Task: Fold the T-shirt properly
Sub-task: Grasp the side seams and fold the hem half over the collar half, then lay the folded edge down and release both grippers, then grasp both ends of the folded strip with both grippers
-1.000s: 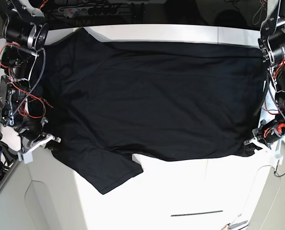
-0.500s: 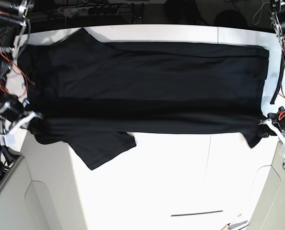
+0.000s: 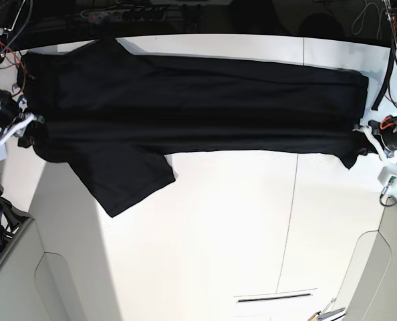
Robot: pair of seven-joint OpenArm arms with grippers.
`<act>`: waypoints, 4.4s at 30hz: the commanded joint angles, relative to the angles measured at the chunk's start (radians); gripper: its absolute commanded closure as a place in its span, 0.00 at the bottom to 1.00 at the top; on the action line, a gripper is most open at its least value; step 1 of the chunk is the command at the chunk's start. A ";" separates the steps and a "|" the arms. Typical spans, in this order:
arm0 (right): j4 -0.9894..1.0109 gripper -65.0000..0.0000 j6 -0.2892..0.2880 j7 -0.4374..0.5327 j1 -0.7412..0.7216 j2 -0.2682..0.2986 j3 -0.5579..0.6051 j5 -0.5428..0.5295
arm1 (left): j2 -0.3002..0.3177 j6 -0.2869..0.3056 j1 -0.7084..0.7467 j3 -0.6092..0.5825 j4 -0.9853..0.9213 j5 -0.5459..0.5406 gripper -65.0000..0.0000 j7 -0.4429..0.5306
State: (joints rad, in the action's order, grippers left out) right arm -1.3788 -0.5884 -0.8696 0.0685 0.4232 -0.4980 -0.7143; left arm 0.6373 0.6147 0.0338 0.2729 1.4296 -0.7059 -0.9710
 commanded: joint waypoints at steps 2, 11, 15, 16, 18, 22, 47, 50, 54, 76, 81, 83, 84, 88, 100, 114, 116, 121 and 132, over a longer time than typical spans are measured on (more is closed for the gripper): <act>-0.014 1.00 0.002 0.027 -0.001 0.022 -0.011 -0.003 | 0.027 -0.005 0.011 0.011 0.024 0.006 1.00 0.010; 0.065 0.87 0.008 0.049 0.018 0.022 -0.011 0.007 | 0.016 -0.005 0.100 0.011 0.024 -0.001 1.00 0.072; 0.073 0.55 0.009 0.053 0.018 0.023 -0.014 0.007 | 0.011 -0.005 0.100 0.011 0.024 -0.002 1.00 0.092; 0.071 0.54 0.009 0.054 0.018 0.023 -0.020 0.003 | 0.011 -0.005 0.100 0.011 0.024 -0.001 1.00 0.092; 0.066 0.54 0.009 0.054 0.012 0.022 -0.043 -0.035 | 0.011 -0.005 0.100 0.011 0.024 -0.001 1.00 0.092; 0.065 0.54 0.008 0.055 -0.054 0.021 -0.116 -0.098 | 0.011 -0.005 0.100 0.011 0.024 -0.001 1.00 0.092; 0.364 0.55 0.015 0.289 -0.324 -0.165 0.344 0.246 | 0.011 -0.005 0.100 0.011 0.024 -0.019 1.00 0.092; 0.361 0.55 0.012 0.290 -0.324 -0.198 0.344 0.247 | 0.011 -0.005 0.100 0.011 0.024 -0.019 1.00 0.092; 0.337 0.73 0.012 0.289 -0.323 -0.208 0.344 0.257 | 0.011 -0.005 0.100 0.011 0.024 -0.019 1.00 0.091; -0.464 1.00 0.012 -0.169 0.011 -0.163 -0.013 -0.100 | 0.012 -0.101 0.225 0.109 0.383 0.095 1.00 0.047; -0.523 1.00 0.011 -0.182 0.140 -0.163 -0.100 -0.171 | 0.011 -0.102 0.304 0.175 0.405 0.092 1.00 0.046; -0.523 1.00 0.005 -0.182 0.179 -0.163 -0.104 -0.169 | 0.011 -0.102 0.319 0.175 0.405 0.092 1.00 0.047; -0.523 1.00 0.005 -0.182 0.195 -0.164 -0.104 -0.169 | 0.011 -0.102 0.323 0.175 0.405 0.089 1.00 0.046; -0.521 1.00 0.005 -0.179 0.249 -0.184 -0.104 -0.162 | 0.011 -0.103 0.339 0.175 0.405 0.042 1.00 0.036; -0.382 0.75 0.008 -0.151 0.309 -0.224 -0.103 -0.078 | 0.010 -0.133 0.391 0.175 0.405 0.036 0.73 0.014; -0.435 0.57 0.008 -0.152 0.250 -0.216 -0.190 -0.127 | -0.037 -0.203 0.410 0.270 0.405 0.018 0.49 -0.005; -0.439 0.57 0.008 -0.152 0.235 -0.216 -0.196 -0.132 | -0.051 -0.203 0.410 0.304 0.405 0.002 0.47 0.001; -0.439 0.57 0.008 -0.153 0.201 -0.222 -0.196 -0.163 | -0.110 -0.194 0.413 0.409 0.405 0.000 0.43 0.005; -0.430 1.00 0.000 -0.166 0.206 -0.296 -0.135 -0.173 | -0.172 -0.180 0.415 0.431 0.333 -0.018 0.27 0.096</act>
State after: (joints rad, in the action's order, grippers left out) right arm -1.7969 -0.5816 -1.0554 0.2787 0.1154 -0.6277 -0.8726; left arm 0.4461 0.4332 0.4507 0.6949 1.7508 -0.7132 -0.8894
